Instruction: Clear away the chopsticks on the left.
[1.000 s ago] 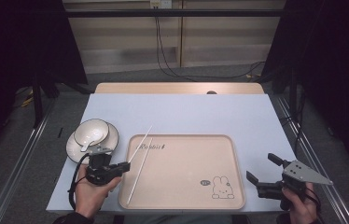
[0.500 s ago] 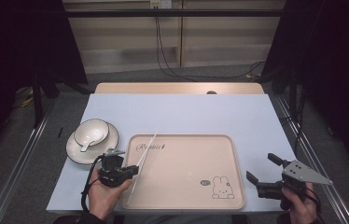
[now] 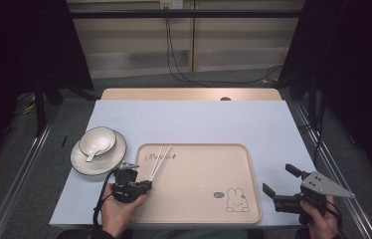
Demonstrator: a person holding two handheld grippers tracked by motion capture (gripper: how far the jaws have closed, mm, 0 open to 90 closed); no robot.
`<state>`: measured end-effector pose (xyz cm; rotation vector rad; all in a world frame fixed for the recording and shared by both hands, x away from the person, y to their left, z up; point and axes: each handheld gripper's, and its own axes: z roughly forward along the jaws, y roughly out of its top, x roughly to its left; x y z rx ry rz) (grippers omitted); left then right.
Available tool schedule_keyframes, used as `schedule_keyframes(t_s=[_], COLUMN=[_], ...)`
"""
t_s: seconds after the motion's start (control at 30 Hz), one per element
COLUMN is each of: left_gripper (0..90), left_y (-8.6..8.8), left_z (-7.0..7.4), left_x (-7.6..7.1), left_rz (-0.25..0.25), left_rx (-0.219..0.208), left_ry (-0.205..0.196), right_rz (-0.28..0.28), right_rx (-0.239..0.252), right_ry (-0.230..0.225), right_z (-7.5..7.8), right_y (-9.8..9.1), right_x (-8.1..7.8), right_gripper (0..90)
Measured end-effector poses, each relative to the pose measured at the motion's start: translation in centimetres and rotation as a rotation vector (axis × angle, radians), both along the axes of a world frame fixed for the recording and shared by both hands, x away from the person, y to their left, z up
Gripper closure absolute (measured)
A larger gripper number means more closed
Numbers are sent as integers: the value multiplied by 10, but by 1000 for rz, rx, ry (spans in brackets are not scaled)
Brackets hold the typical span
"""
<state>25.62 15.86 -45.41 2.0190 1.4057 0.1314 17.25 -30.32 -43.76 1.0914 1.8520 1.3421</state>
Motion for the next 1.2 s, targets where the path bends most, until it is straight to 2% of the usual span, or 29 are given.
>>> schedule_keyframes(t_s=[0.03,0.1,0.13,0.23,0.4,0.47,0.53,0.57,0.63,0.67,0.7,0.73,0.8,0.83,0.93,1.0,1.03,1.1,1.13,1.2], left_gripper=[848,847,847,846,827,786,737,706,639,600,549,502,412,324,147,51,37,37,36,32], left_y=[-1,-2,-3,-5,-4,-4,-4,-3,-1,-1,1,3,10,14,29,40,47,61,67,81], left_z=[-1,-4,-5,-6,-7,-7,-4,-2,3,5,8,10,16,18,25,26,26,27,27,28], left_x=[0,1,1,2,2,3,3,2,0,0,-1,-2,-5,-6,-12,-14,-16,-20,-22,-25], left_rz=[0,1,-4,-2,-2,-23,-50,-57,-106,-122,-140,-153,-185,-187,-193,-203,-211,-226,-211,-200], left_rx=[15,-3,20,19,-13,-27,-46,-38,-81,-86,-76,-85,-105,-117,-139,-165,-188,-199,-199,-195], left_ry=[0,24,17,20,30,34,17,5,-44,-59,-90,-129,-177,-202,-303,-340,-355,-383,-404,-415], right_rz=[0,1,2,3,4,6,4,7,6,6,4,2,1,0,1,-1,-3,-2,-1,-6], right_rx=[0,1,-1,-3,-3,-3,-4,-4,-5,-4,-2,-2,-3,-2,-3,-3,0,-3,-2,-4], right_ry=[0,1,0,3,4,2,5,3,2,2,3,0,-4,-3,-1,-2,1,-2,-2,-2], right_z=[0,0,0,0,0,0,0,0,0,0,0,0,0,0,0,0,0,0,0,0], right_y=[0,0,0,0,0,0,0,0,0,0,0,0,0,0,0,0,0,0,0,0], right_x=[0,0,0,0,0,-1,-1,-1,-1,0,0,0,0,0,-1,-1,-1,-1,-1,-1], right_gripper=[9,9,10,10,10,10,10,10,10,10,10,10,10,10,10,10,10,10,10,10])
